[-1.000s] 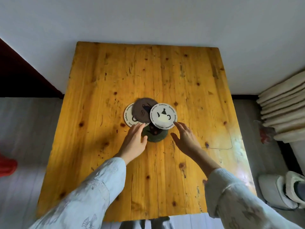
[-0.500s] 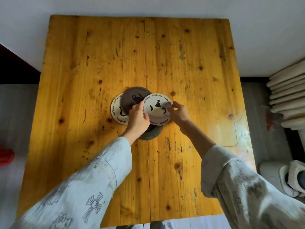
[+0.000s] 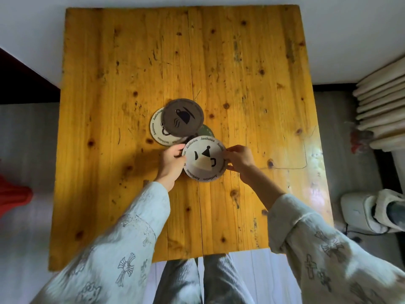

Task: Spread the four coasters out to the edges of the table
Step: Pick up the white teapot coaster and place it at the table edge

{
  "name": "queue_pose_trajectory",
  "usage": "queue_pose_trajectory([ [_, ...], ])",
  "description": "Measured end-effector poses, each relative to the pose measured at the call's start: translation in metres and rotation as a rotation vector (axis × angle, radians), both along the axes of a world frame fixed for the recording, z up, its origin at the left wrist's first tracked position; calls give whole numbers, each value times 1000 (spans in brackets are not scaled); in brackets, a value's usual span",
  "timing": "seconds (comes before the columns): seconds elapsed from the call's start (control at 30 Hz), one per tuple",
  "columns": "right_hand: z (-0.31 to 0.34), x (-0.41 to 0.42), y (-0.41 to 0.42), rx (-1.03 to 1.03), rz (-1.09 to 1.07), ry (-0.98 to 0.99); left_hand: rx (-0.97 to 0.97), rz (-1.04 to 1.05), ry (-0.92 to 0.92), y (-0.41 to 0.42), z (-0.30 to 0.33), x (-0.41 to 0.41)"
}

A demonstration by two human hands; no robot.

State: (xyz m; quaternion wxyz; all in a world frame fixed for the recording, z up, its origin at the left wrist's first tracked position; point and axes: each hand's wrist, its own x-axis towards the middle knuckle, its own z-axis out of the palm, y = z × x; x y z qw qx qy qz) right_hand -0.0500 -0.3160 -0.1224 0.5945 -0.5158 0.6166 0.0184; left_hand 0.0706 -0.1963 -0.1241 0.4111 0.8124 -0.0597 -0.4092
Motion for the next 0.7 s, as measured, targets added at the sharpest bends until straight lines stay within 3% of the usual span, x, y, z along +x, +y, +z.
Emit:
queue_pose_trajectory([
  [0.4,20,-90,121,117,86,28,143,19,132,124,20,-86],
  [0.7,4,-106,152,122,137,120,225,-2,221,145,7,-114],
])
